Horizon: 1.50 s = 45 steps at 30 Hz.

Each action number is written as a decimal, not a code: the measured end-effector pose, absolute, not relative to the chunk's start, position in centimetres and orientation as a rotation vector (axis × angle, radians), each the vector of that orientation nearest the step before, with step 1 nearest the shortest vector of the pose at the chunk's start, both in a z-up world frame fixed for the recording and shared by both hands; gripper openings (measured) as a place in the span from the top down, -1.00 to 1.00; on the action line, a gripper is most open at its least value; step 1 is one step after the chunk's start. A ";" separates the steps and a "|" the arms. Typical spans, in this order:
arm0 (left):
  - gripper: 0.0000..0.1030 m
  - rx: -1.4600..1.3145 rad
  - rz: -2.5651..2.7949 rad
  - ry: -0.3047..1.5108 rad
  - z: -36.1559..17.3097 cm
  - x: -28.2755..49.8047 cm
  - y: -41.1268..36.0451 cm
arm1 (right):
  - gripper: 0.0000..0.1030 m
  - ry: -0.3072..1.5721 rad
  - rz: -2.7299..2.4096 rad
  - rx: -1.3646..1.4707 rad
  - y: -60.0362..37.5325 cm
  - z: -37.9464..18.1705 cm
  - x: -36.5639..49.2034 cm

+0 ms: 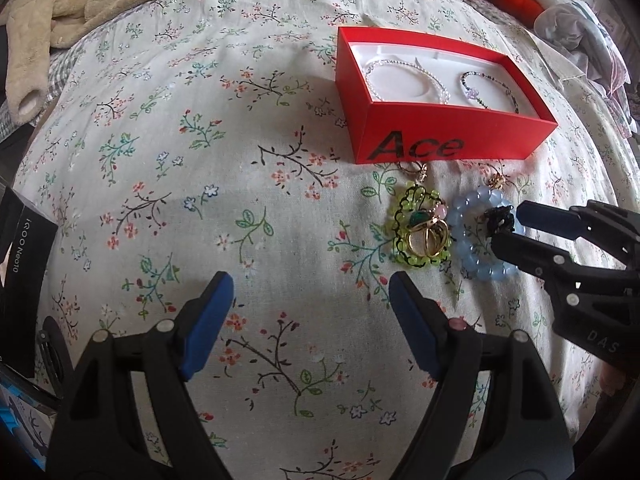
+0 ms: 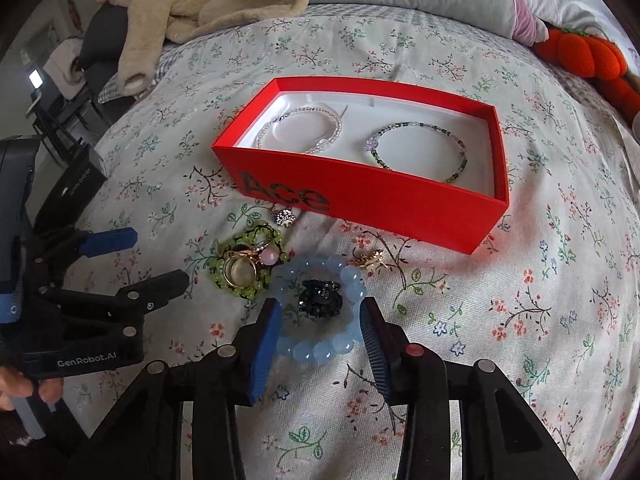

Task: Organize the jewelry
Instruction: 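Grasp the gold ring with left tool while right grasps the black claw clip, then lift the gold ring and black claw clip and carry them toward the box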

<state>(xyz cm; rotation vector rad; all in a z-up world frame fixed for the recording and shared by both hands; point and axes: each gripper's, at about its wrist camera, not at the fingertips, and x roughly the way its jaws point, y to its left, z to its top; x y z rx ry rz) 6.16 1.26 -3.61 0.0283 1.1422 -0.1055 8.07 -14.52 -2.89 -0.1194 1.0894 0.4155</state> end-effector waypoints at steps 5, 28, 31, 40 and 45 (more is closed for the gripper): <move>-0.56 -0.003 -0.153 1.124 -3.2 6.1 1.3 | 0.42 1.075 0.439 -0.129 -13.4 -3.3 8.6; 0.45 -0.103 -0.332 1.126 -4.3 7.9 -3.5 | 0.52 1.059 0.409 -0.074 -16.8 -1.2 7.9; 0.45 -0.103 -0.311 1.116 -4.5 8.2 -3.7 | 0.51 1.063 0.403 -0.066 -17.2 -1.2 7.9; 0.52 -0.104 -0.300 1.111 -4.4 8.6 -4.1 | 0.52 1.058 0.393 -0.062 -17.9 -1.0 8.1; 0.52 -0.110 -0.300 1.105 -4.0 8.3 -3.5 | 0.52 1.059 0.392 -0.055 -18.0 -0.9 8.2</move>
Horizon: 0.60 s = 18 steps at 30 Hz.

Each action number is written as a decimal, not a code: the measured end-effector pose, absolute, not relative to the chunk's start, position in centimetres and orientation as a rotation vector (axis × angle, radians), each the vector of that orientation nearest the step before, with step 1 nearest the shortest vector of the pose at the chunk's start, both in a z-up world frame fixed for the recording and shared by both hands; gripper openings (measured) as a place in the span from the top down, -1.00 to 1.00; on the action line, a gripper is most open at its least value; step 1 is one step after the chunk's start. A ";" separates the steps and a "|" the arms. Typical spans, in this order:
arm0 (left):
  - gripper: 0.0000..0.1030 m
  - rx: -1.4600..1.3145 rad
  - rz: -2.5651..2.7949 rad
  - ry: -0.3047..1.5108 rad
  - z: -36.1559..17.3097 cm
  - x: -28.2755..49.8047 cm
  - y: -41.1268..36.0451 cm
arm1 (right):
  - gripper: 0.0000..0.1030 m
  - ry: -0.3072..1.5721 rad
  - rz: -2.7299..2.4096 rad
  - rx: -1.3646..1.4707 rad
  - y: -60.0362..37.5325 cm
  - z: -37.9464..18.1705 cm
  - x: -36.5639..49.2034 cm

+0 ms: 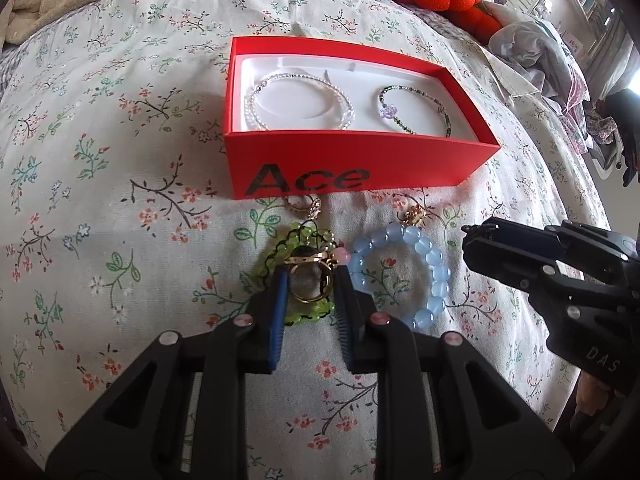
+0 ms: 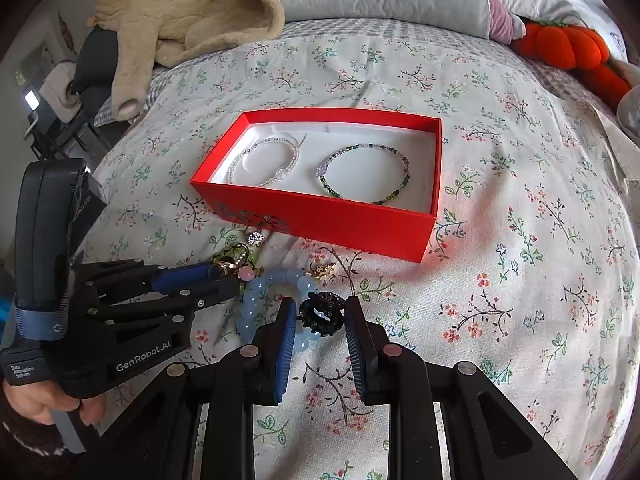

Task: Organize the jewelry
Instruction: 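Lift the gold ring and black claw clip and carry them toward the box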

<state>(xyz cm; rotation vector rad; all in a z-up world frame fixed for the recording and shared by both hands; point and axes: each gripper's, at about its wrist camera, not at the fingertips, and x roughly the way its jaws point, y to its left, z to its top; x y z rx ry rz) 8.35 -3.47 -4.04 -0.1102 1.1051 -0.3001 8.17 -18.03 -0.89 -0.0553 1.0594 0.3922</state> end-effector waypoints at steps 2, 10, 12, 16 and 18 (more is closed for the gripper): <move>0.52 -0.115 -0.300 1.098 -3.7 8.1 -3.1 | 0.51 1.060 0.391 -0.052 -18.1 -0.9 8.2; 0.52 -0.137 -0.308 1.054 -1.8 7.3 -2.1 | 0.52 1.047 0.386 -0.029 -18.5 -0.3 8.4; 0.52 -0.139 -0.310 1.037 -1.1 7.2 -1.9 | 0.51 1.040 0.387 -0.024 -18.6 0.0 8.4; 0.52 -0.153 -0.313 1.008 0.0 7.2 -1.7 | 0.52 1.012 0.386 -0.011 -18.9 0.9 8.7; 0.52 -0.164 -0.319 0.988 0.6 7.3 -1.6 | 0.52 0.995 0.387 -0.005 -19.1 1.4 8.9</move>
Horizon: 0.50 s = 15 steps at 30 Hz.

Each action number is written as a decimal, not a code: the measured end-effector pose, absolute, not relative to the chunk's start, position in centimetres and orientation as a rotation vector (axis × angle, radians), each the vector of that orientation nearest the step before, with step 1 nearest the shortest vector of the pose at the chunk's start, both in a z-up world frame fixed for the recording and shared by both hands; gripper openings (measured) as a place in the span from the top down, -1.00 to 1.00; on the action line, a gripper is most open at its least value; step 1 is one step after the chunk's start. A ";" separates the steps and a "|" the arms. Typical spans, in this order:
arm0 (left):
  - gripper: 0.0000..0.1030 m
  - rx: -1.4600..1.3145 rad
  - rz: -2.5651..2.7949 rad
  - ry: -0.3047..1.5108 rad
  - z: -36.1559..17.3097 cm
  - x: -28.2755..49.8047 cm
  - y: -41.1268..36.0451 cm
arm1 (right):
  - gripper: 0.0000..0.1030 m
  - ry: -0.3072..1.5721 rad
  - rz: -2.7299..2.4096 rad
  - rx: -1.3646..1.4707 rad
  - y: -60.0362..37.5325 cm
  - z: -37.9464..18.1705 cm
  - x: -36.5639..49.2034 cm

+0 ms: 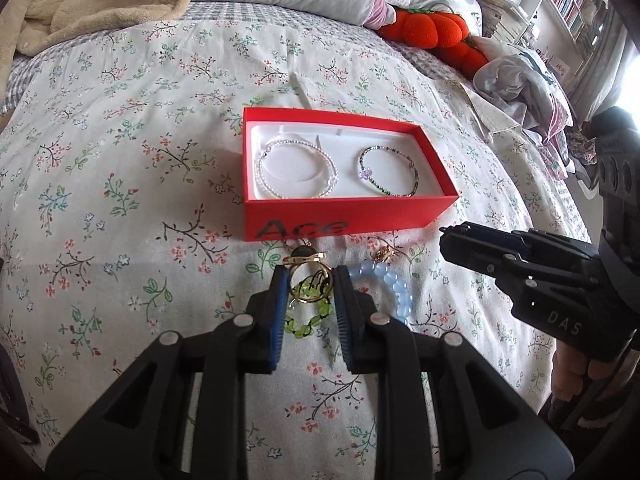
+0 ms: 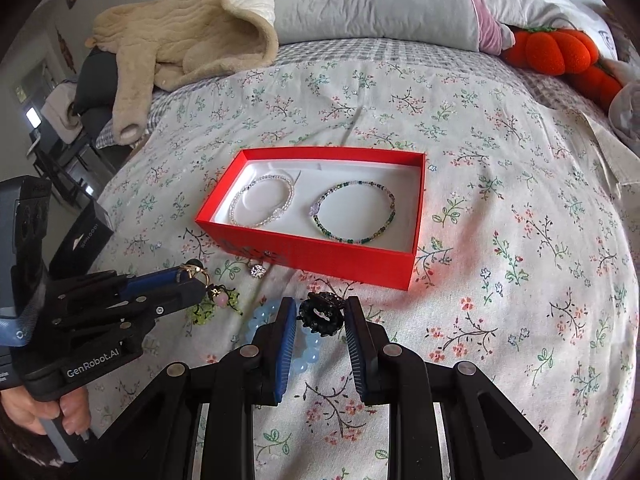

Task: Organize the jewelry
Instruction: 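Lift the gold ring and black claw clip and carry them toward the box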

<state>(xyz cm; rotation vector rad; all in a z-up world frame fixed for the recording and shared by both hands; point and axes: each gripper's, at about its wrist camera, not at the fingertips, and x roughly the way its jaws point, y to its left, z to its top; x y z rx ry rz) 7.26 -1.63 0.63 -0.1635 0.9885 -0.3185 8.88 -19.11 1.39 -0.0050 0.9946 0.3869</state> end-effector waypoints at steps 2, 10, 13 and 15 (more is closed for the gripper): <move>0.52 -0.174 -0.335 0.968 1.2 7.4 -1.6 | 0.52 0.977 0.387 0.005 -19.4 1.9 9.1; 0.52 -0.264 -0.384 0.957 1.9 8.7 -1.0 | 0.51 0.963 0.381 0.045 -20.1 2.5 10.0; 0.52 -0.269 -0.382 0.995 1.4 9.3 -1.0 | 0.51 0.967 0.377 0.046 -20.1 2.3 10.1; 0.52 -0.260 -0.389 1.024 1.0 9.4 -1.2 | 0.51 0.973 0.375 0.049 -20.2 2.2 10.2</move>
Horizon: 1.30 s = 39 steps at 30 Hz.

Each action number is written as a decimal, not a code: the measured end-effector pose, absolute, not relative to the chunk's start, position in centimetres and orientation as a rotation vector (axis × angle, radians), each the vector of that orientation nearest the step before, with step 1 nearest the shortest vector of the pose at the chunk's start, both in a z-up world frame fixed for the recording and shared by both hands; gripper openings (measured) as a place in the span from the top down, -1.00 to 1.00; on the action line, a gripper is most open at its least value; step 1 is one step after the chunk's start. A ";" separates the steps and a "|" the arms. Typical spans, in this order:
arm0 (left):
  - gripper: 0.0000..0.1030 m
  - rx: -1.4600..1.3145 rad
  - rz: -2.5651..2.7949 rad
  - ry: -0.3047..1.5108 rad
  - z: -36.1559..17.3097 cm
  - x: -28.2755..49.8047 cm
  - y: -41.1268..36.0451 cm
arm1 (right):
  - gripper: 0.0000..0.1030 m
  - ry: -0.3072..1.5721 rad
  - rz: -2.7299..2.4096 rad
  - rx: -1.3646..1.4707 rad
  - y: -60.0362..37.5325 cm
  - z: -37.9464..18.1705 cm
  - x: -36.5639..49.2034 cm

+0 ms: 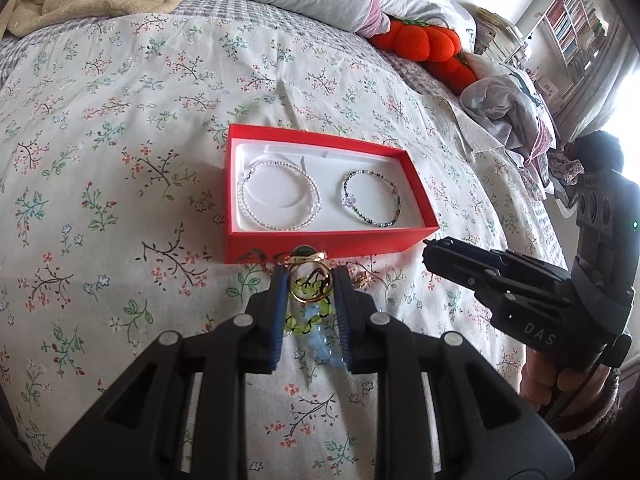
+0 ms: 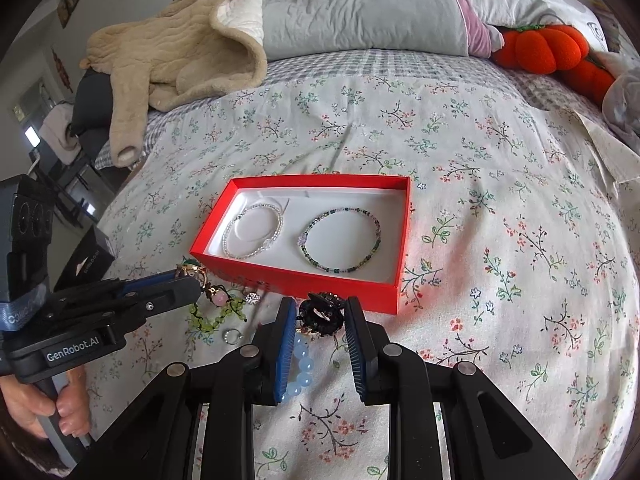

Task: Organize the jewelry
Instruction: 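Lift the gold ring and black claw clip and carry them toward the box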

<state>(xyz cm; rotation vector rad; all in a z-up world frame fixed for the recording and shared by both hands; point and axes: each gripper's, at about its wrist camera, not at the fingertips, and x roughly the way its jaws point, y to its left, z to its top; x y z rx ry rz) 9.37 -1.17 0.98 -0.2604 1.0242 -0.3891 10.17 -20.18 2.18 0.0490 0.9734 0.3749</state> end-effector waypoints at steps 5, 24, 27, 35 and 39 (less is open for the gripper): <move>0.52 -0.201 -0.339 1.108 -1.2 9.0 -1.0 | 0.51 0.983 0.374 0.051 -20.3 2.0 10.3; 0.26 -0.230 -0.231 1.168 -3.2 7.4 5.2 | 0.51 1.036 0.384 0.023 -19.4 0.6 10.3; 0.25 -0.274 -0.239 1.152 -2.8 7.5 5.3 | 0.51 1.035 0.383 0.019 -19.3 0.6 10.3; 0.15 -0.345 -0.342 1.174 -3.3 9.3 1.4 | 0.51 1.044 0.376 0.030 -19.4 0.4 10.3; 0.04 -0.369 -0.323 1.197 -4.1 10.3 0.3 | 0.51 1.043 0.378 0.031 -19.5 0.5 10.1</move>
